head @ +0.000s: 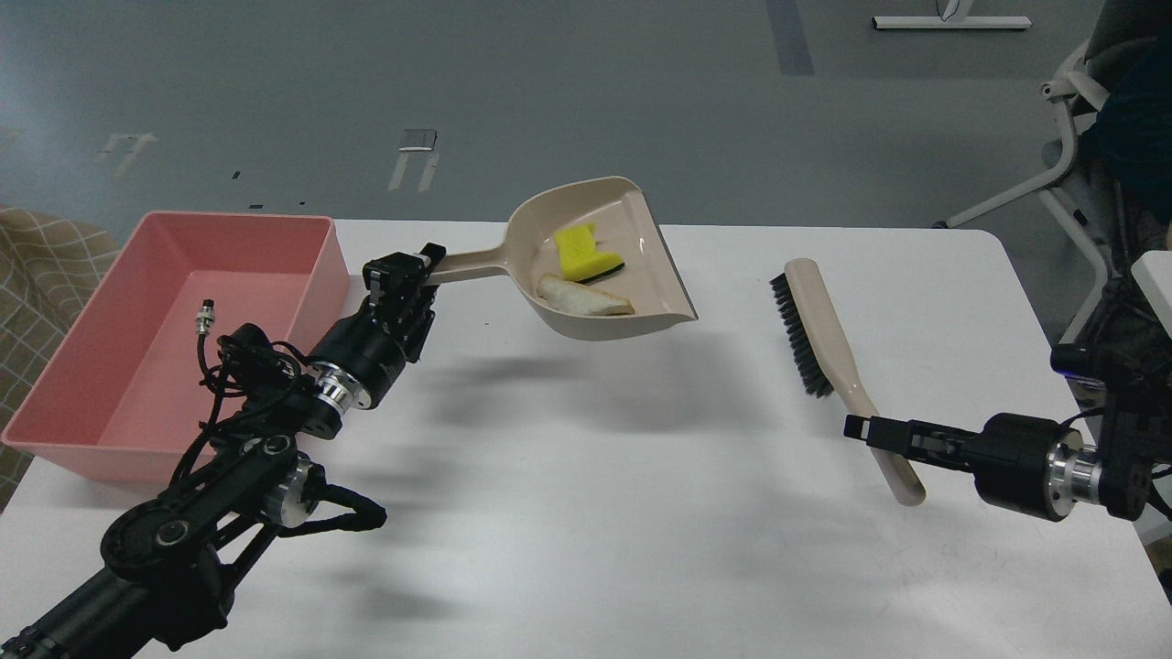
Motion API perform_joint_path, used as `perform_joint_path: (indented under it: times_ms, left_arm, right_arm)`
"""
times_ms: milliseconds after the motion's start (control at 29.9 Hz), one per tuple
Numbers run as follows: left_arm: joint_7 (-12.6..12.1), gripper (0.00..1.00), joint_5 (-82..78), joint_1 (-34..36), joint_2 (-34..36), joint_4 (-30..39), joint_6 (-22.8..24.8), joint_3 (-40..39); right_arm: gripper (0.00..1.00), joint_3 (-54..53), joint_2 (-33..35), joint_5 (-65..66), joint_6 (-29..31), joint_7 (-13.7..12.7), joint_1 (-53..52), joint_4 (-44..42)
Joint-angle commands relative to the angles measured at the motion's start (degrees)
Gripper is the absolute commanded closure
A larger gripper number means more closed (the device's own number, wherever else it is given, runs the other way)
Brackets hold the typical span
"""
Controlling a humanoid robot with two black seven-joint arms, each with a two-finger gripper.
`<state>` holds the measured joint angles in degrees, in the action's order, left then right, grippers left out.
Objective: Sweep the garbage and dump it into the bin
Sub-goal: 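Lift the dustpan with the left gripper and tip it over the pink bin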
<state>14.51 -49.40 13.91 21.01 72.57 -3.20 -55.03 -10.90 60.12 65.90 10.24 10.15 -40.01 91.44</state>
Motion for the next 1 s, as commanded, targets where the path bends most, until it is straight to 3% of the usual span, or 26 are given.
perform_joint_path:
  times_ms: [0, 200, 367, 601, 701, 768, 801, 868, 968]
  left_arm:
    - [-0.62, 1.0, 0.35, 0.06, 3.58, 1.25, 0.22, -2.35]
    - [-0.71, 1.0, 4.2, -0.99, 13.77, 6.35, 1.0, -7.0]
    - [-0.53, 1.0, 10.19, -3.89, 22.4, 6.54, 3.2, -13.16]
    - [1.31, 1.0, 11.78, -15.58, 32.52, 2.49, 10.41, -24.33]
    - [5.78, 1.0, 10.55, -22.25, 36.2, 0.12, 11.38, -26.97]
    - [10.08, 1.0, 7.84, -26.46, 39.18, -1.19, 10.77, -27.06]
    - [10.1, 1.0, 7.82, -26.48, 39.2, -1.2, 10.76, -27.06]
    - [12.73, 1.0, 3.45, -27.88, 40.33, -2.51, 9.19, -27.14]
    - [13.49, 1.0, -2.0, -27.89, 41.65, -4.97, 6.46, -27.23]
  right_arm:
    - [1.0, 0.09, 2.45, -3.66, -2.23, 0.31, 1.51, 0.05]
    - [1.0, 0.09, 3.07, -4.2, -5.14, 0.4, 3.88, 0.4]
    - [1.0, 0.18, 2.98, -4.2, -6.28, 0.4, 4.33, 0.84]
    - [1.0, 0.35, 2.8, -4.29, -6.81, 0.4, 4.5, 1.28]
    - [1.0, 0.44, 2.28, -4.29, -7.69, 0.31, 5.2, 1.55]
    - [1.0, 0.7, 2.1, -4.2, -7.95, 0.31, 5.21, 1.98]
    - [1.0, 0.7, 2.1, -4.2, -7.95, 0.31, 5.21, 1.99]
    - [1.0, 0.7, 1.75, -4.2, -7.95, 0.31, 5.21, 1.99]
    - [1.0, 0.7, 1.4, -4.2, -7.95, 0.31, 5.21, 2.16]
